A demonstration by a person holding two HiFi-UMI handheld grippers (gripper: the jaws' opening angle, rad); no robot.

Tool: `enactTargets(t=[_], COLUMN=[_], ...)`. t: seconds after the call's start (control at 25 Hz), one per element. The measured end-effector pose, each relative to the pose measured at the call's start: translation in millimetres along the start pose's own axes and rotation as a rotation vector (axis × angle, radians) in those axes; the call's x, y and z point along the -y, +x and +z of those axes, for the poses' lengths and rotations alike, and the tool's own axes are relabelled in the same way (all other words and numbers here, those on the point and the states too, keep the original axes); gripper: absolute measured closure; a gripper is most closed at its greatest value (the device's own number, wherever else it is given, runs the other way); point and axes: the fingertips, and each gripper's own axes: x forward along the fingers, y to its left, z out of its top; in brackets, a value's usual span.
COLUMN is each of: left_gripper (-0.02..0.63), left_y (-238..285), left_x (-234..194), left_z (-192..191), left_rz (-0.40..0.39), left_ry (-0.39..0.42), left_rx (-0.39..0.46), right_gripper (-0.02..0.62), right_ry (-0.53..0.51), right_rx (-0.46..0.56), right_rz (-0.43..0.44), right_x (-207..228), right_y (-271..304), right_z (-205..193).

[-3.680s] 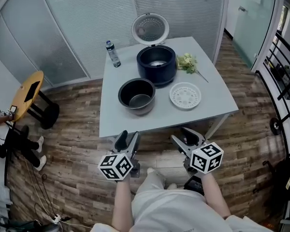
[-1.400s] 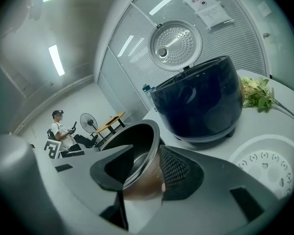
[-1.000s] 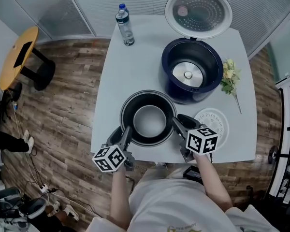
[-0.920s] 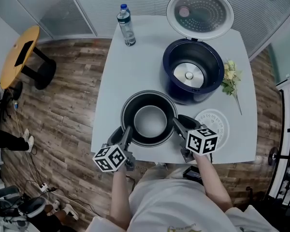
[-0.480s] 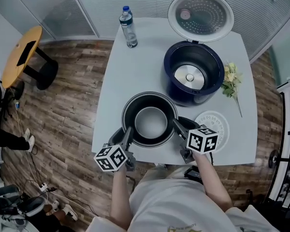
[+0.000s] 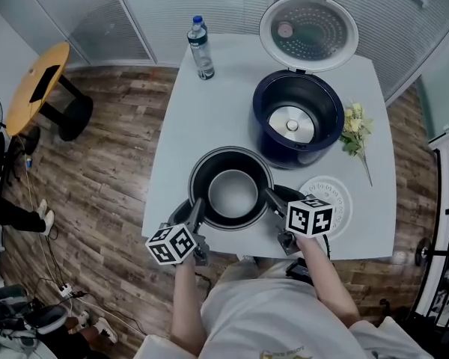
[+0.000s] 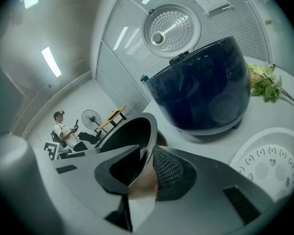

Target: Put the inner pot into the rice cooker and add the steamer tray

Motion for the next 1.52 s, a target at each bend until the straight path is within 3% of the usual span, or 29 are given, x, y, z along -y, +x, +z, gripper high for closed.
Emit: enactTargets(t=[0.28, 0.68, 1.52], left_gripper=[0.5, 0.509, 0.515], left_y=[-15.4, -30.5, -32.2], left_x=[1.5, 15.8, 59.1], left_z=[7.1, 43.0, 127.9], left_rz=[0.013, -0.02, -0.102], left_ry=[-0.034, -0.038, 0.048], left_rx=[0.041, 0.145, 0.271], right_gripper=[0.501, 0.502, 0.502], right_ry=[0.002, -0.056, -0.129], right_rx=[0.003, 0.08, 0.259], right_rz=[0.028, 0.053, 0.078], right_x=[-10.8, -36.4, -64.4], right_y=[-5.0, -19.5, -49.4], right_z=[-0.9, 34.4, 110.1])
